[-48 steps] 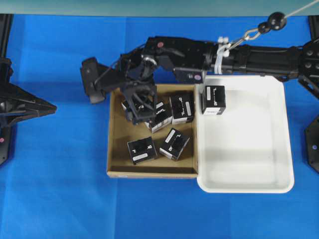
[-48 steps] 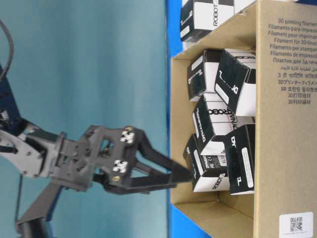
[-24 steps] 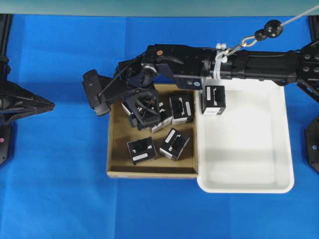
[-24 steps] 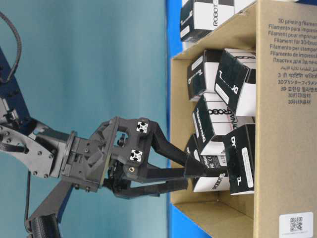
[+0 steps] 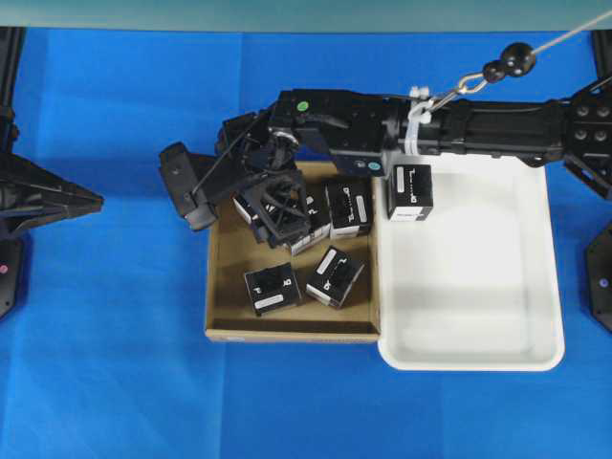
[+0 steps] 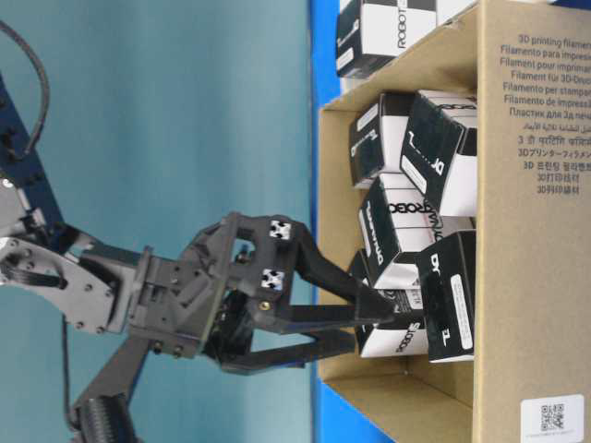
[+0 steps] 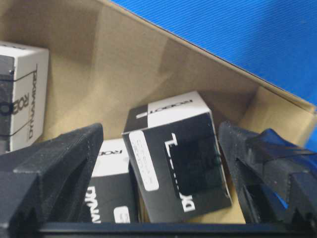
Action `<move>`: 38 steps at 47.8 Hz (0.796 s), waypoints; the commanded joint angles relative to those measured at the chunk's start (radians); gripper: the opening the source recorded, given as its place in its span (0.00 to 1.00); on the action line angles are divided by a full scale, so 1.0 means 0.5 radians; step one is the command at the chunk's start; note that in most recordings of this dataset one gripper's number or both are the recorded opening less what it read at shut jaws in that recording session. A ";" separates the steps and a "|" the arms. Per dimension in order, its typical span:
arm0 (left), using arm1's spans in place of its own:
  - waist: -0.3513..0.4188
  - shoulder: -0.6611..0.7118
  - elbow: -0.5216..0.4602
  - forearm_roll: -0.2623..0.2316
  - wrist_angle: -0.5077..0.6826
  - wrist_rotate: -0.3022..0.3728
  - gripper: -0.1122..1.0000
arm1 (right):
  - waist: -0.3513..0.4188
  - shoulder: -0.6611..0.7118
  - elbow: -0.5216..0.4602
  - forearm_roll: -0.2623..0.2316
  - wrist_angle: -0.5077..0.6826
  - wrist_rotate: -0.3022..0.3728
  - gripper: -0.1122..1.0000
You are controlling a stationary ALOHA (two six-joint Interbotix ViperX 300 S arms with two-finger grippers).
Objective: Pick a box that is randomly placed inside the cardboard box.
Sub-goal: 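Close the right gripper around the black-and-white box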
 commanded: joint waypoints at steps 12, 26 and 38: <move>0.006 0.009 -0.058 0.003 -0.009 -0.028 0.03 | 0.003 0.055 -0.009 -0.110 -0.009 -0.018 0.99; 0.006 0.009 -0.052 0.003 -0.009 -0.040 0.03 | -0.028 0.061 0.028 -0.117 -0.009 -0.018 0.99; 0.006 0.012 -0.049 0.003 -0.009 -0.040 0.03 | -0.028 0.077 0.021 -0.117 -0.003 -0.031 0.98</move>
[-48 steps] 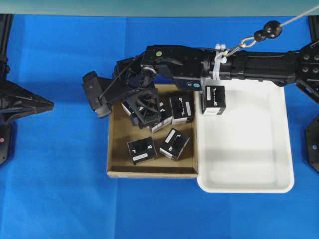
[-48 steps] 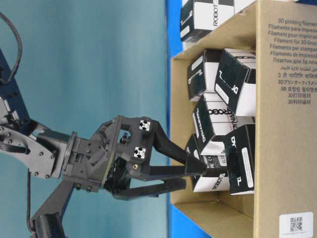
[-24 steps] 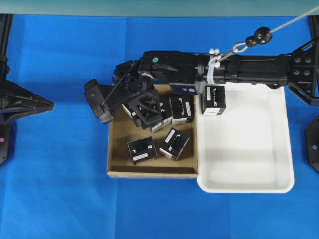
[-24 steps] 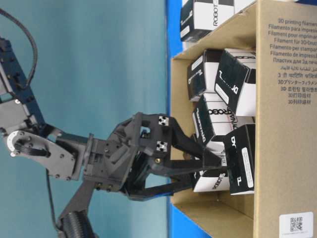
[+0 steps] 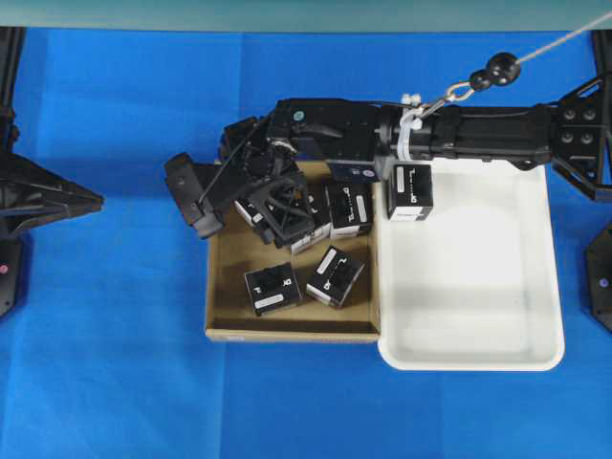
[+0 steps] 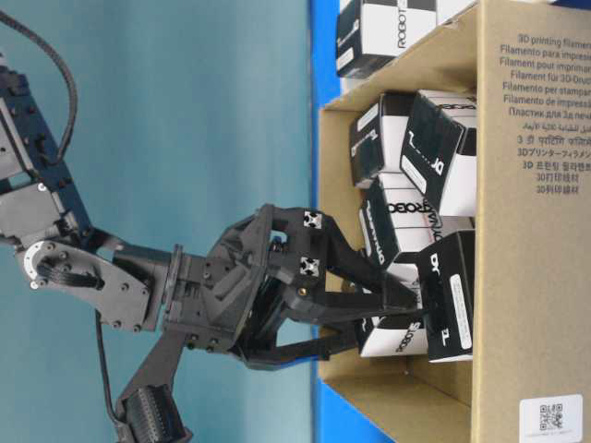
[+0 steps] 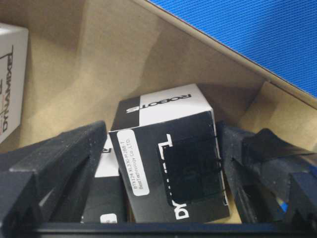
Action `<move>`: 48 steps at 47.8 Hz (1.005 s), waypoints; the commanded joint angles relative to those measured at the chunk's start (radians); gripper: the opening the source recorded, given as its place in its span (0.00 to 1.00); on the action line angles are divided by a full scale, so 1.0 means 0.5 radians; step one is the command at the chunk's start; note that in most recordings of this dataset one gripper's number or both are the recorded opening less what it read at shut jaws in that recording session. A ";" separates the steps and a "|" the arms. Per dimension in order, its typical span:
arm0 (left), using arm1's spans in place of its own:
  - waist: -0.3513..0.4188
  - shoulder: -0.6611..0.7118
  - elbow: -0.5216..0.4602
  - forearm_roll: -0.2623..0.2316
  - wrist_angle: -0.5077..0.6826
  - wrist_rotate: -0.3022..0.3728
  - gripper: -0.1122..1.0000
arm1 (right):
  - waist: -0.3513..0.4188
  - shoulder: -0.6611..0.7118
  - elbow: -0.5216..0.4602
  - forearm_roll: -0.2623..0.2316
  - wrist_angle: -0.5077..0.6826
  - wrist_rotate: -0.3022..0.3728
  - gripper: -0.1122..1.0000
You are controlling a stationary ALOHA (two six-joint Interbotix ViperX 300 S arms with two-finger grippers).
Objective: Pick a box that is randomly placed inside the cardboard box.
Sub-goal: 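Close the right gripper around the black-and-white box, then lift the held box out and carry it right over the white tray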
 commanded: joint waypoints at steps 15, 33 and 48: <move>0.006 0.009 -0.049 0.006 -0.012 -0.003 0.03 | 0.046 0.058 -0.098 -0.006 -0.089 0.015 0.69; 0.006 0.012 -0.043 0.006 -0.009 -0.003 0.03 | 0.055 0.086 -0.196 -0.006 -0.046 0.184 0.69; 0.006 0.009 -0.040 0.006 -0.012 -0.003 0.03 | 0.055 0.025 -0.221 -0.006 0.110 0.264 0.67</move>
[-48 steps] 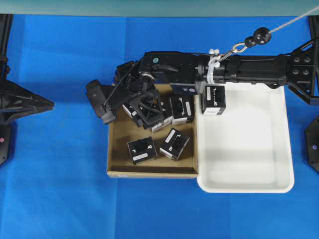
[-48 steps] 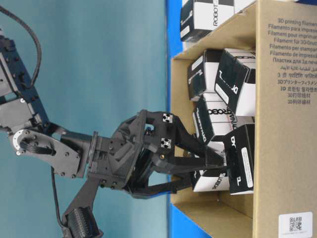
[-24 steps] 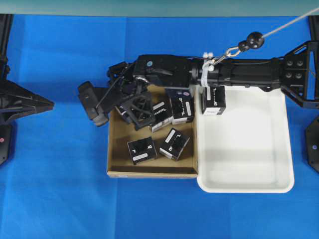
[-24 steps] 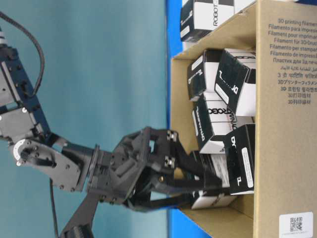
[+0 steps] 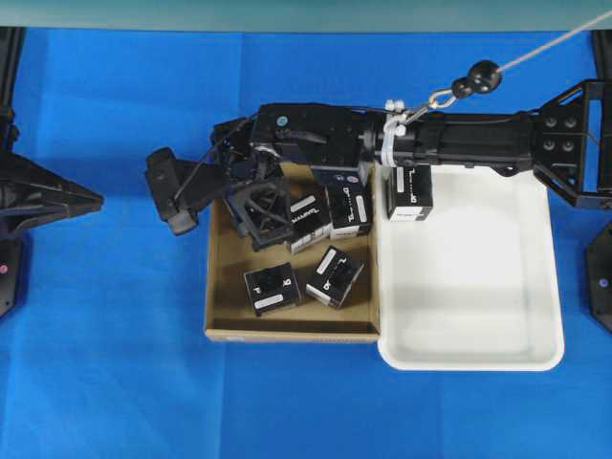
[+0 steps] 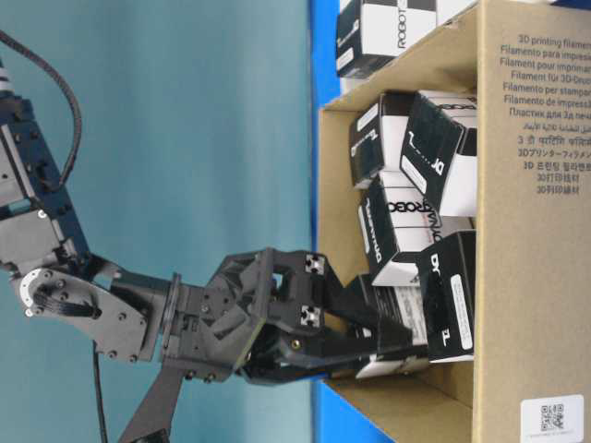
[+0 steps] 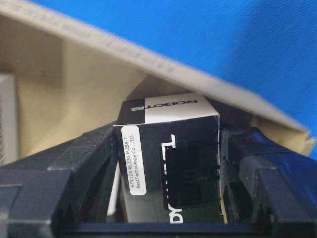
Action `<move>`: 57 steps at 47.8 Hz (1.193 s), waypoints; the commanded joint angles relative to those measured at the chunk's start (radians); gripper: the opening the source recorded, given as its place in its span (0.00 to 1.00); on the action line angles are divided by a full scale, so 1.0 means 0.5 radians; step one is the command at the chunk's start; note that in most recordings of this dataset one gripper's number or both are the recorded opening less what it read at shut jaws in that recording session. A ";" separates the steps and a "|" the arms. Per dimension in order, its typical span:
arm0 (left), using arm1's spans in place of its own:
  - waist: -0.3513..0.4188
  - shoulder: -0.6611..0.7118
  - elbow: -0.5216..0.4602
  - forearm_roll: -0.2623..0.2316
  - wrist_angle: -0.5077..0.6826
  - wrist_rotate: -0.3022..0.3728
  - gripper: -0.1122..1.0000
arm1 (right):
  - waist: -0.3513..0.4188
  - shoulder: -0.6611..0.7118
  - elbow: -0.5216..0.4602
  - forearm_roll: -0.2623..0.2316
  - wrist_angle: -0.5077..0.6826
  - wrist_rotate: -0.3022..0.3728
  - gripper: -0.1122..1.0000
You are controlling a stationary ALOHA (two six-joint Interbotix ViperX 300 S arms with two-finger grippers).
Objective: Pick a box that is randomly placed inside the cardboard box.
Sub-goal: 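Lift the held box out and carry it right over the white tray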
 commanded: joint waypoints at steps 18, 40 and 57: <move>0.003 -0.018 -0.040 0.006 0.031 -0.009 0.03 | -0.003 -0.353 -0.166 0.006 0.227 0.129 0.67; 0.003 -0.028 -0.046 0.006 0.080 -0.009 0.03 | -0.015 -0.785 -0.123 0.006 0.561 0.393 0.67; 0.003 -0.034 -0.046 0.006 0.080 -0.009 0.03 | -0.101 -1.258 0.322 -0.018 0.712 0.552 0.67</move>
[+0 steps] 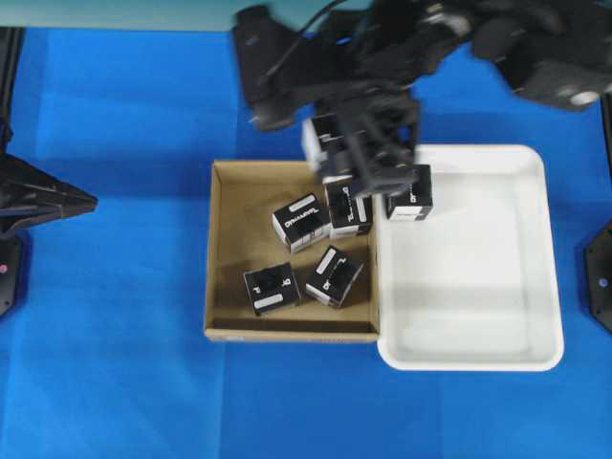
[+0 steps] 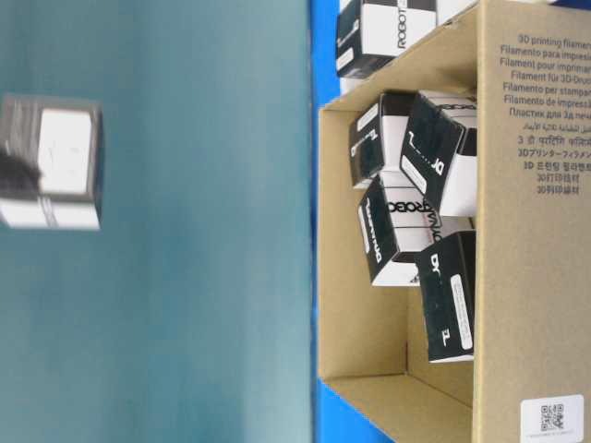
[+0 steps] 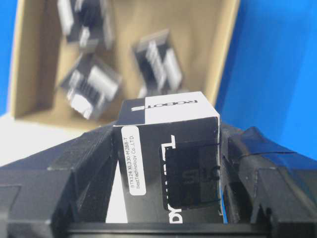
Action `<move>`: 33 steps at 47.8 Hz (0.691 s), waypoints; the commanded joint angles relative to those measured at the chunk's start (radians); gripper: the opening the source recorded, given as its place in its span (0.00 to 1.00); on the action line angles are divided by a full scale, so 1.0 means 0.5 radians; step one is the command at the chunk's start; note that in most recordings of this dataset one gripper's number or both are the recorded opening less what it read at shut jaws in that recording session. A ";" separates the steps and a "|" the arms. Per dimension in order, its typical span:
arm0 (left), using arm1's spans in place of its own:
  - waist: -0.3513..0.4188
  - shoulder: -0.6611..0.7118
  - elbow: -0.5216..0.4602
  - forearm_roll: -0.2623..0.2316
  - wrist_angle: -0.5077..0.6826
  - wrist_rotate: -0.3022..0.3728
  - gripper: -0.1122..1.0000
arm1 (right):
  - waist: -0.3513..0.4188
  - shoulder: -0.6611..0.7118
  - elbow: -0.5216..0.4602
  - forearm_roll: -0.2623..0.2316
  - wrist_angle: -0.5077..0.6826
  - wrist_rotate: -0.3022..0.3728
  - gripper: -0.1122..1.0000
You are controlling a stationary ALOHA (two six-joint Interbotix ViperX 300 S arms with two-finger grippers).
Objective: Pick a box that is randomly placed inside the cardboard box.
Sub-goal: 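Lift the held box out and carry it right over the white tray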
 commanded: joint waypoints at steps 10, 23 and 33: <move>0.003 0.003 -0.049 0.003 -0.009 -0.003 0.03 | -0.043 -0.439 0.445 -0.126 -0.006 0.101 0.67; 0.006 0.009 -0.043 0.003 -0.009 -0.003 0.03 | -0.110 -0.638 0.871 -0.153 -0.163 0.123 0.67; 0.006 0.015 -0.046 0.003 -0.015 -0.003 0.03 | -0.199 -0.724 1.150 -0.160 -0.337 0.120 0.67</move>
